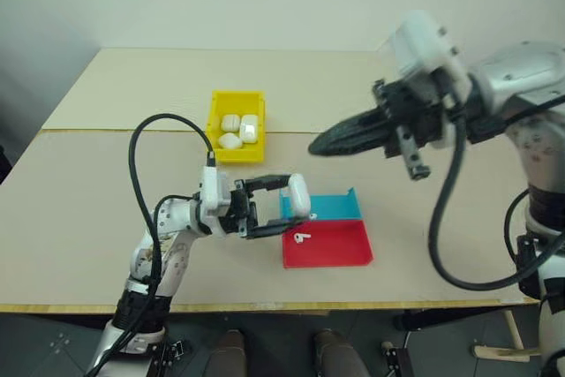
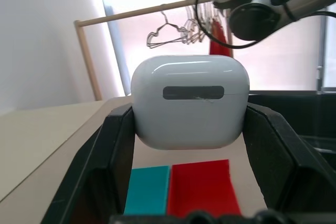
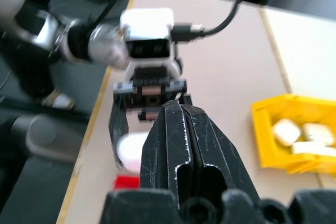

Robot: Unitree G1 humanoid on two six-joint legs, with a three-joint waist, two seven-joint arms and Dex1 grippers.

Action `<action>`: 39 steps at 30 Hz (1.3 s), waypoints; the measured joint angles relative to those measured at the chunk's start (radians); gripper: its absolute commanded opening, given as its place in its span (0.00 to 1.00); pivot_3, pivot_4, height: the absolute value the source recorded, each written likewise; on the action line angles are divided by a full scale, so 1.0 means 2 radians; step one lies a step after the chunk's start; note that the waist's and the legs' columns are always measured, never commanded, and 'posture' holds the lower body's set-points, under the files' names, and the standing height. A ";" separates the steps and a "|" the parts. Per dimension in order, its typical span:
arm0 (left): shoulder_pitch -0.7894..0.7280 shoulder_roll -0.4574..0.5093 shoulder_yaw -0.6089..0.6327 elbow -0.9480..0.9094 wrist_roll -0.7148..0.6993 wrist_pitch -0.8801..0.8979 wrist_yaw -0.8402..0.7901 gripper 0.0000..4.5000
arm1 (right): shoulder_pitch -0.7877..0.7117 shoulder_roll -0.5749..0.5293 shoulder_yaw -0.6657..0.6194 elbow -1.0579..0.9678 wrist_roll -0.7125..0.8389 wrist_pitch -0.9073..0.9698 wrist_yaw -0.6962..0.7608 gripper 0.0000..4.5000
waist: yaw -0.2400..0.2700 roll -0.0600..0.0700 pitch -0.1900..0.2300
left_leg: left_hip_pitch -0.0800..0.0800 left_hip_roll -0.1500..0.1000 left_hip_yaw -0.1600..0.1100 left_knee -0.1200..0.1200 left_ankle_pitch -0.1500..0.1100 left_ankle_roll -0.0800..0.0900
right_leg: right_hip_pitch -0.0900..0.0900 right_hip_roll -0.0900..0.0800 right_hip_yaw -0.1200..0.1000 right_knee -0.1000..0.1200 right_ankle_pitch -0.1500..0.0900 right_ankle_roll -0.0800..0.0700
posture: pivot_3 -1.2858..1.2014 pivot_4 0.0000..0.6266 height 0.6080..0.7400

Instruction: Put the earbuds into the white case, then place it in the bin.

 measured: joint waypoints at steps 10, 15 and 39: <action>-0.126 -0.048 0.007 0.123 0.222 0.027 0.332 0.63 | 0.190 0.046 -0.156 -0.137 0.092 0.105 -0.238 0.01 | 0.013 0.000 0.000 | 0.000 -0.002 -0.001 0.001 0.000 0.000 | 0.000 -0.001 0.000 0.000 0.000 0.001 | 0.52 0.24 1.00; -0.188 -0.055 0.010 0.276 0.266 0.023 0.419 0.63 | 0.246 0.055 -0.187 -0.154 0.108 0.127 -0.322 0.01 | 0.010 0.000 0.000 | -0.001 -0.002 -0.001 0.001 0.000 0.000 | 0.000 -0.001 0.000 0.000 0.000 0.001 | 0.52 0.24 1.00; -0.268 -0.066 0.048 0.447 0.219 -0.065 0.396 1.00 | 0.292 0.012 -0.191 -0.157 0.145 0.127 -0.392 0.00 | 0.007 0.000 0.000 | -0.001 -0.002 -0.001 0.000 0.000 0.000 | 0.000 -0.002 0.000 -0.001 0.000 0.001 | 0.52 0.24 1.00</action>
